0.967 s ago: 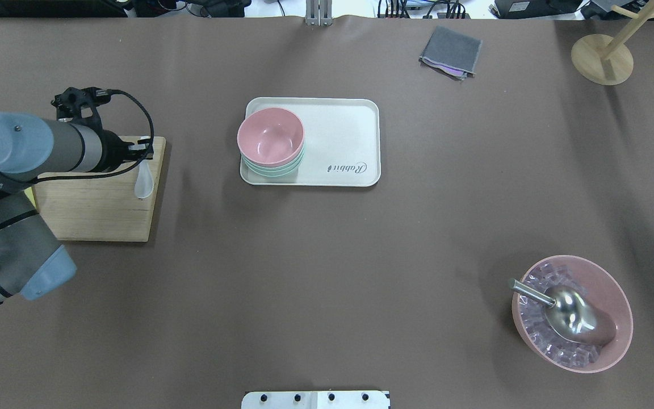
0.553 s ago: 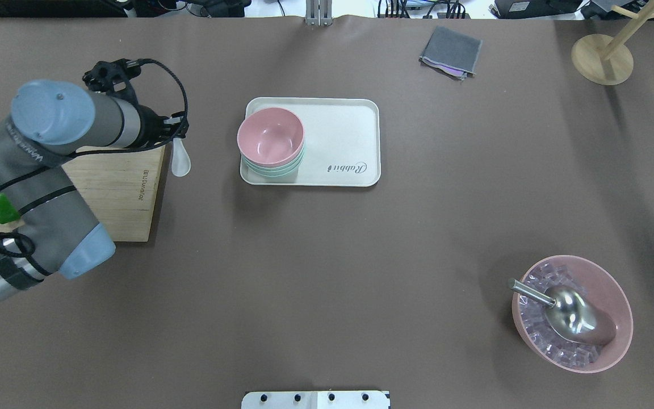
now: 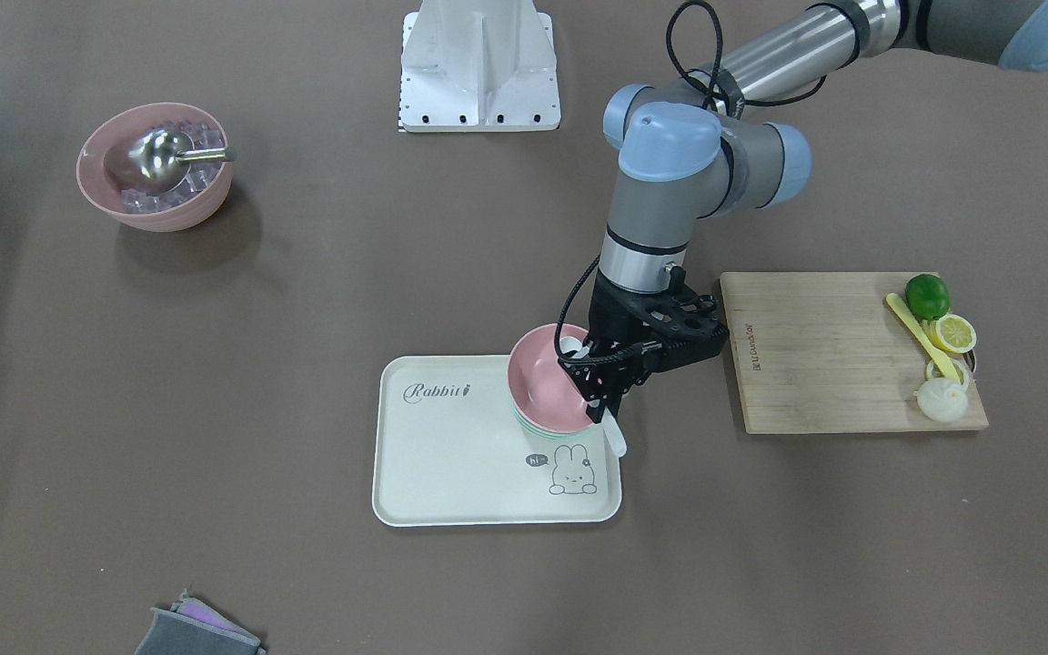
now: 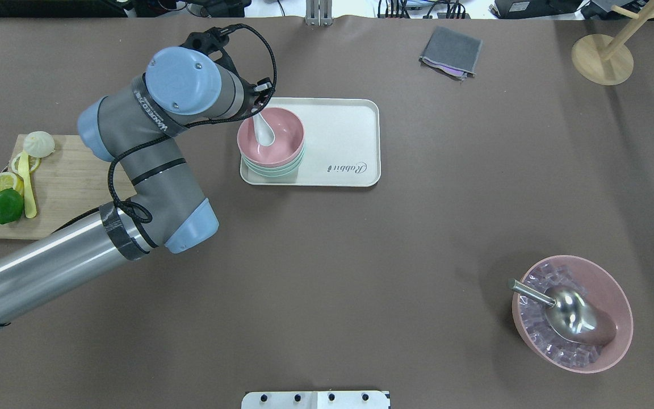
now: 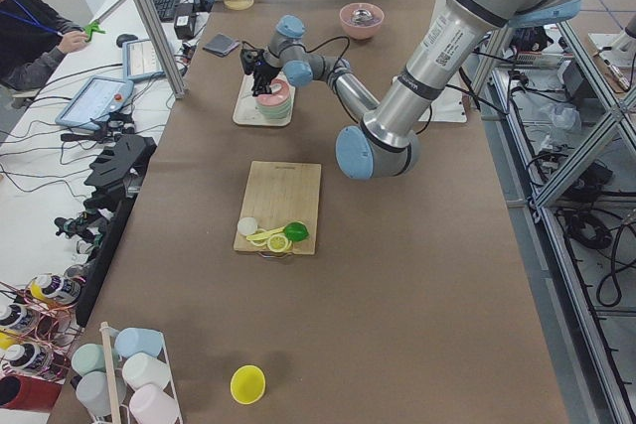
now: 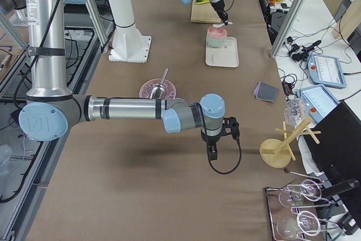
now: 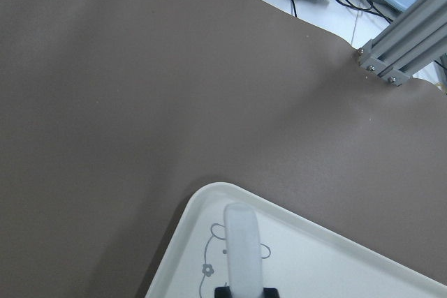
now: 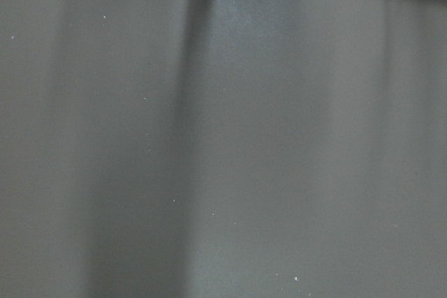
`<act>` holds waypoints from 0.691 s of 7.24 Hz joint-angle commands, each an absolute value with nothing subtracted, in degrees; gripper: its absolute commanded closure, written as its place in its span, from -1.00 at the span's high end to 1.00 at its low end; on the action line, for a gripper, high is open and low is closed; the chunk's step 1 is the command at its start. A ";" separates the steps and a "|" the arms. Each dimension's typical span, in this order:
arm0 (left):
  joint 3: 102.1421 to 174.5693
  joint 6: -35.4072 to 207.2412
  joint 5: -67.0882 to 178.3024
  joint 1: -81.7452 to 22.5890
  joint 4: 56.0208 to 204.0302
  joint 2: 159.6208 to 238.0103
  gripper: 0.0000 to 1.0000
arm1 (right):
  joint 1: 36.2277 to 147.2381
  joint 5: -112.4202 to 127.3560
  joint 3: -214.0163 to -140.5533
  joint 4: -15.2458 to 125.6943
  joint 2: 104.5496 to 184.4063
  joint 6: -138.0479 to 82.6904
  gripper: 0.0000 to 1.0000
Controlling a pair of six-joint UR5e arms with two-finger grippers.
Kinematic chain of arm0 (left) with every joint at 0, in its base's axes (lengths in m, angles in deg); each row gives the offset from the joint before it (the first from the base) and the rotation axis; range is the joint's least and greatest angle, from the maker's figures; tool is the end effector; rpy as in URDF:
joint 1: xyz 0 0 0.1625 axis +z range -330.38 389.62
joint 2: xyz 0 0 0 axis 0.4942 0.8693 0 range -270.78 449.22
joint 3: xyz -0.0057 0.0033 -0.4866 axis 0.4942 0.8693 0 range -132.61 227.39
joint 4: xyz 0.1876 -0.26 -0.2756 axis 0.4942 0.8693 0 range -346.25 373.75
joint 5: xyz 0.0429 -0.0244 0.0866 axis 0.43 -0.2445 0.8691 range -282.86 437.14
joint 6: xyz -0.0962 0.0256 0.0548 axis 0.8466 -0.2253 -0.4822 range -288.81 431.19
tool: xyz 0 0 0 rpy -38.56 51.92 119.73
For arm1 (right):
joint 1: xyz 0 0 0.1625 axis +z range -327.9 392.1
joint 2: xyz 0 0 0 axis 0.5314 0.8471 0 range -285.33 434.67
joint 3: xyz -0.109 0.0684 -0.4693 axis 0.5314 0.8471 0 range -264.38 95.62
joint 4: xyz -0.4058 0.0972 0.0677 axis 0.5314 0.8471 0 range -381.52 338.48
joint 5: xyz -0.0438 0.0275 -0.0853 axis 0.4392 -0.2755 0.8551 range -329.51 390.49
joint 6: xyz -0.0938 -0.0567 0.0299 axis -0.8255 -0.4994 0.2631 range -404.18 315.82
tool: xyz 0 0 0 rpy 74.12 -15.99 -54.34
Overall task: Stack pink bowl on green and place spoon
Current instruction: 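Carry the white spoon with the left gripper over the stacked bowls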
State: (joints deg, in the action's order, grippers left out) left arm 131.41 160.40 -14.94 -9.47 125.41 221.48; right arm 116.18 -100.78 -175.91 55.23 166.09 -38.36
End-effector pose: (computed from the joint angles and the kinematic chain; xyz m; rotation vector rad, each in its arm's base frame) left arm 0.5394 -0.6045 0.2611 0.3189 0.9777 -0.5915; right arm 0.0058 -0.5092 0.7082 0.1486 -0.7360 -0.0857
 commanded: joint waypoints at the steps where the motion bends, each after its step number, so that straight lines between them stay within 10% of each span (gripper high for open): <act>1: 131.23 161.09 -12.25 -6.69 125.37 221.67 -1.00 | 116.39 -100.82 -175.96 55.21 166.25 -38.38 1.00; 3: 131.32 161.19 -12.24 -6.24 125.46 221.50 -0.83 | 116.30 -100.64 -175.96 55.21 166.25 -38.38 1.00; 5: 131.58 160.66 -12.16 -6.07 125.46 221.50 0.33 | 116.39 -100.47 -175.96 55.21 166.08 -38.38 1.00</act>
